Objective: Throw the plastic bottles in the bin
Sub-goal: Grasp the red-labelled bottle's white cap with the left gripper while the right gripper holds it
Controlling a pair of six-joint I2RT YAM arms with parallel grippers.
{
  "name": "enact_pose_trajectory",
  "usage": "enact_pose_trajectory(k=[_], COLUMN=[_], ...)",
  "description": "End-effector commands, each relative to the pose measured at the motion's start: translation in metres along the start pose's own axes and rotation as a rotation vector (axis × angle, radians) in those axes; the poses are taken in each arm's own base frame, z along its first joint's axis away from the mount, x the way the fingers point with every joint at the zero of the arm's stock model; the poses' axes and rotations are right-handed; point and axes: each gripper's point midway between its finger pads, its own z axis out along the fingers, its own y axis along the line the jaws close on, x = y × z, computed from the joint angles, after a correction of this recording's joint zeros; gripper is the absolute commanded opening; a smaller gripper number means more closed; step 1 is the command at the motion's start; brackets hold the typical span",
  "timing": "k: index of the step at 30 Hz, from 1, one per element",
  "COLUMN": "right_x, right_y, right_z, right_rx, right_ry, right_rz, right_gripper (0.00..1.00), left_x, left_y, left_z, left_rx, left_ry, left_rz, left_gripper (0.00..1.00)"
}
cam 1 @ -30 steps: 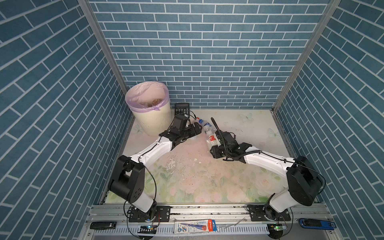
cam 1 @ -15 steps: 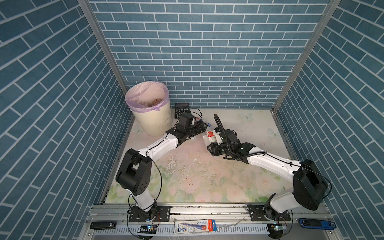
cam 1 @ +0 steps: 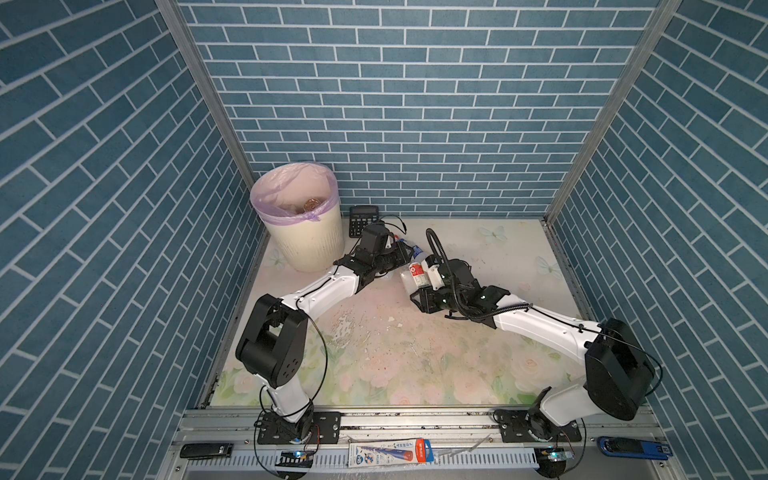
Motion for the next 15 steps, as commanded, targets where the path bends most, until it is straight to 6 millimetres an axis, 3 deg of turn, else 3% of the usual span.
enact_pose_trajectory(k=[1, 7, 15], right_x=[-0.007, -0.01, -0.023], right_y=[0.014, 0.018, 0.021], right_z=[0.0, 0.002, -0.005], right_rx=[-0.058, -0.07, -0.07], right_ry=[-0.022, -0.004, -0.013], right_rz=[-0.065, -0.086, -0.127], right_gripper=[0.41, 0.49, 0.72], left_x=[-0.002, -0.008, -0.029], left_y=[0.007, 0.004, 0.006], left_z=[0.006, 0.008, -0.005], left_rx=[-0.037, -0.039, -0.085], left_ry=[-0.006, -0.004, -0.035], left_rz=[0.053, 0.065, 0.13], left_gripper=[0.39, 0.3, 0.28])
